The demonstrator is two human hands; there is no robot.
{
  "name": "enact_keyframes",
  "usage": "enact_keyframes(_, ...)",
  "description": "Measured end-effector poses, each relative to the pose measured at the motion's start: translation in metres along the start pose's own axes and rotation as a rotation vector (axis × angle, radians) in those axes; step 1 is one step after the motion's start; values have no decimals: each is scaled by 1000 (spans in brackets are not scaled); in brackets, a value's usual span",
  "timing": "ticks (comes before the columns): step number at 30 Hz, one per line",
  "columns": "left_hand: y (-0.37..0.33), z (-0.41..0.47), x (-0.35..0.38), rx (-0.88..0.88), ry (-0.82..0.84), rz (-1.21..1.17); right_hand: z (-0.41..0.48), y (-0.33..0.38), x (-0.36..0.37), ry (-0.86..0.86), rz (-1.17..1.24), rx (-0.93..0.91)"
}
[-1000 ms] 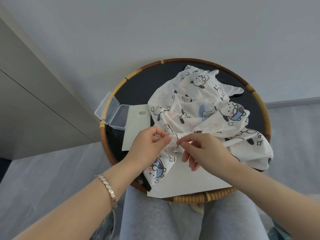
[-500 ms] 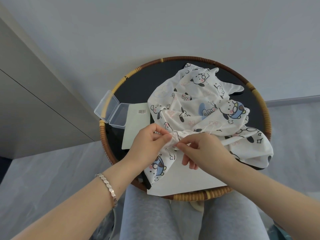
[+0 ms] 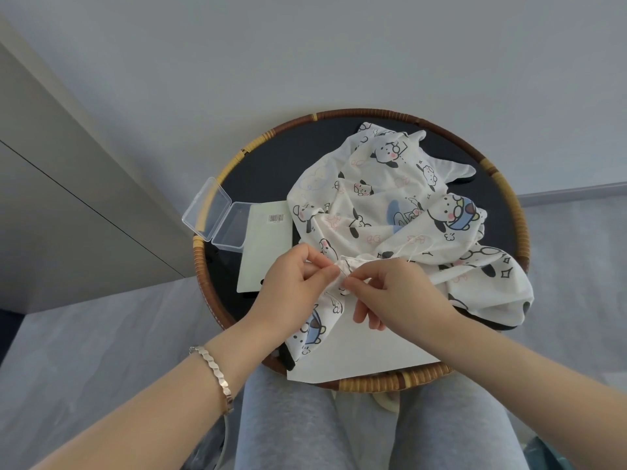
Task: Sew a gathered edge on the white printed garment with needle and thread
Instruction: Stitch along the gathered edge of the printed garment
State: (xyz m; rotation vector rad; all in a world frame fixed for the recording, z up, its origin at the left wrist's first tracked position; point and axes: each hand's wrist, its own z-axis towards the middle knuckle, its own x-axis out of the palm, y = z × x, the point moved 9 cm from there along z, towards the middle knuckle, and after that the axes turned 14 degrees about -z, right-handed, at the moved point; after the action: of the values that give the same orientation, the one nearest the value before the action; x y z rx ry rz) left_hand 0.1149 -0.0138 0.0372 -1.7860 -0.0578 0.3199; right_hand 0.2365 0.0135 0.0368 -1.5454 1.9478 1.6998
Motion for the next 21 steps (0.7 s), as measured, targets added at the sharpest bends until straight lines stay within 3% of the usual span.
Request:
enact_keyframes(4, -8, -9, 2, 81, -32, -3, 4, 4, 3, 29, 87, 19)
enact_keyframes(10, -16, -14, 0, 157, -29, 10, 4, -7, 18, 181, 639, 196)
enact_keyframes(14, -7, -14, -2, 96, -71, -59, 3, -8, 26, 264, 842, 230)
enact_keyframes(21, -4, -11, -1, 72, -92, -55, 0, -13, 18, 181, 741, 236)
